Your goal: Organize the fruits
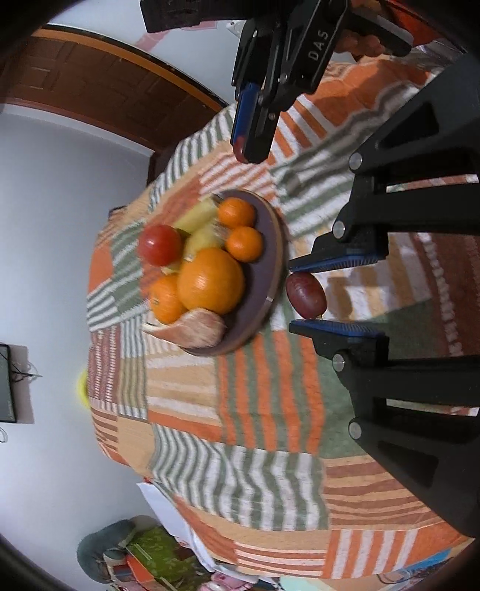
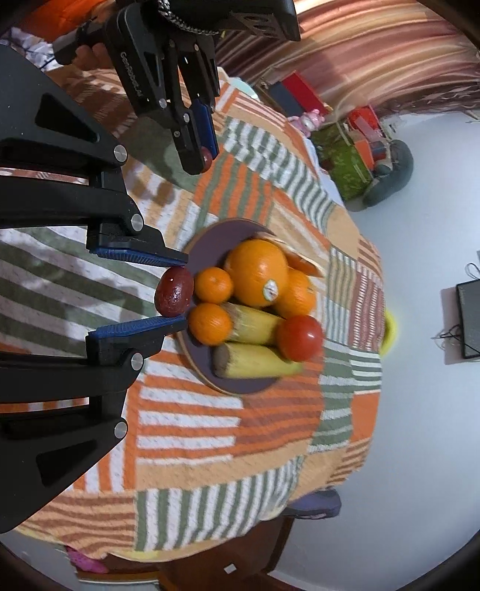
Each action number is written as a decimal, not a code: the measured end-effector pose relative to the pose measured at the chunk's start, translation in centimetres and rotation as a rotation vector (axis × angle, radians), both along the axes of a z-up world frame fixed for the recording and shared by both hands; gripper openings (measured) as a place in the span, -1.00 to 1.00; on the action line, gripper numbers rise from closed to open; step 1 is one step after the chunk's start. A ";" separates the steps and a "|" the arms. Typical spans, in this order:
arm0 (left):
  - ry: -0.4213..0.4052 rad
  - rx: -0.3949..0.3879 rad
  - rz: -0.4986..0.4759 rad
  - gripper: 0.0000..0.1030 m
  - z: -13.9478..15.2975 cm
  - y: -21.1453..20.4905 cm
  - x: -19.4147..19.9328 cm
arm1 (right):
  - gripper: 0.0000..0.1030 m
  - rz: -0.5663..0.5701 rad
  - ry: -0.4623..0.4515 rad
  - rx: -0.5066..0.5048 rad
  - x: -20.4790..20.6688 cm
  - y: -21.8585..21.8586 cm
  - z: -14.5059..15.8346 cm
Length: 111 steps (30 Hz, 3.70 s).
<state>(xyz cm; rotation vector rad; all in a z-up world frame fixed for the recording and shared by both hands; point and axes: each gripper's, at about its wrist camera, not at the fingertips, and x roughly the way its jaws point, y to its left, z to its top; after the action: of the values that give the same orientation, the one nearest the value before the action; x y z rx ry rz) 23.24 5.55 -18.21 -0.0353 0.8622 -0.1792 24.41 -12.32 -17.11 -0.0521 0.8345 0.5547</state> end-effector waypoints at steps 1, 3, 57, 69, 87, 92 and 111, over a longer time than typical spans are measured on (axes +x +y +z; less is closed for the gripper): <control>-0.006 -0.002 -0.003 -0.51 0.2 -0.2 0.3 | -0.52 -0.003 -0.008 0.003 0.2 -0.1 0.2; -0.014 -0.013 -0.010 -0.51 0.5 -0.4 1.0 | -0.52 -0.009 -0.022 0.013 0.7 -0.3 0.7; -0.391 -0.046 0.061 -0.41 15.3 -1.2 -5.7 | -0.29 -0.051 -0.363 0.110 -4.5 -2.2 13.3; -0.611 -0.009 0.080 -0.07 22.3 -3.0 -16.1 | -0.15 -0.093 -0.572 0.219 -13.3 -4.5 19.3; -0.633 -0.003 0.118 0.81 21.8 -2.8 -19.6 | 0.94 -0.185 -0.642 0.208 -16.0 -4.8 18.5; -0.643 0.006 0.129 0.91 21.7 -3.0 -19.5 | 0.96 -0.189 -0.642 0.201 -16.6 -5.1 18.1; -0.652 0.017 0.126 0.99 21.2 -3.4 -19.8 | 0.99 -0.187 -0.641 0.197 -17.1 -5.4 18.1</control>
<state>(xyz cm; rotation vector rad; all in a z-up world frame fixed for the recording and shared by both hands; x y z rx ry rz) 3.44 2.19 3.02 -0.0131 0.2101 -0.0562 7.35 -17.74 0.96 0.0286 0.1556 0.4040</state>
